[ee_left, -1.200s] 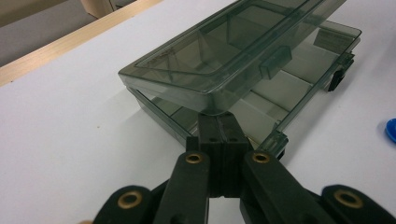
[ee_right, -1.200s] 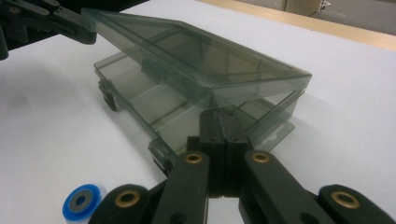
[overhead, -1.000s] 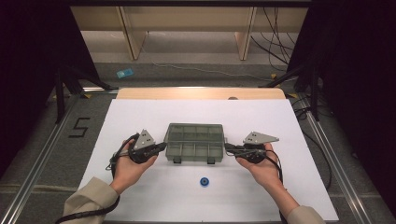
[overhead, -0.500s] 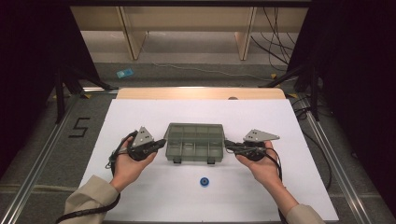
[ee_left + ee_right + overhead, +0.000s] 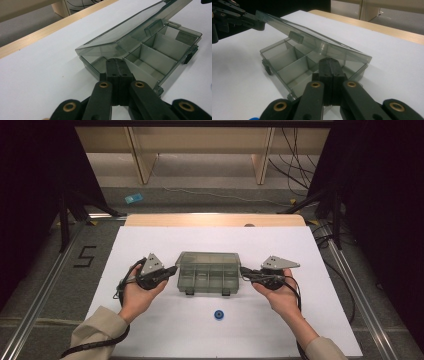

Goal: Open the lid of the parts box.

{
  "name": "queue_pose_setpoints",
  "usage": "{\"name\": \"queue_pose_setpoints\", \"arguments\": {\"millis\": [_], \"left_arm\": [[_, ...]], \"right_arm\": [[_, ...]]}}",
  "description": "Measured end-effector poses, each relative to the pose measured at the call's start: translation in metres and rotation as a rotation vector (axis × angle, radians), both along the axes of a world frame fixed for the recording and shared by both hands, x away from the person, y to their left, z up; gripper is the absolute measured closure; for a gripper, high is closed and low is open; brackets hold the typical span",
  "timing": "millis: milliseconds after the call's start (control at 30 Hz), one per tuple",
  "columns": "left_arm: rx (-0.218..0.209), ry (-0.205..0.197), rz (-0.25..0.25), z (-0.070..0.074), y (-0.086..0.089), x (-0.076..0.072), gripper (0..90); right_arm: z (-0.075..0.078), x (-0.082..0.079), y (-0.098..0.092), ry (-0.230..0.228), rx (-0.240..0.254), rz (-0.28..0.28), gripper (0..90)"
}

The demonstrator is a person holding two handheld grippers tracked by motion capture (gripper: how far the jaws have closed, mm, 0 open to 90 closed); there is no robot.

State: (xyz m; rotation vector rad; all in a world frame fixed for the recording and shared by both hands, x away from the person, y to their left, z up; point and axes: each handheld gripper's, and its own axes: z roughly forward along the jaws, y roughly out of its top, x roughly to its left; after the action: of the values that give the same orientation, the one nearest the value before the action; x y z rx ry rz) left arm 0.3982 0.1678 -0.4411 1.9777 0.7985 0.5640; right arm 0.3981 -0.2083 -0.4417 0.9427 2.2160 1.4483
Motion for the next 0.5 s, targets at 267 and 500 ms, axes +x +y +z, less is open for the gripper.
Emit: {"name": "queue_pose_setpoints", "arguments": {"millis": [267, 500], "left_arm": [[-0.023, -0.008, 0.022, 0.001, 0.0, 0.0023, 89.9], [-0.024, -0.013, 0.027, 0.0017, -0.0001, 0.0034, 89.9]], "right_arm": [[0.0012, 0.0027, 0.0021, -0.014, 0.015, 0.006, 90.0], [0.001, 0.0048, 0.0036, -0.033, 0.035, 0.001, 90.0]]}}
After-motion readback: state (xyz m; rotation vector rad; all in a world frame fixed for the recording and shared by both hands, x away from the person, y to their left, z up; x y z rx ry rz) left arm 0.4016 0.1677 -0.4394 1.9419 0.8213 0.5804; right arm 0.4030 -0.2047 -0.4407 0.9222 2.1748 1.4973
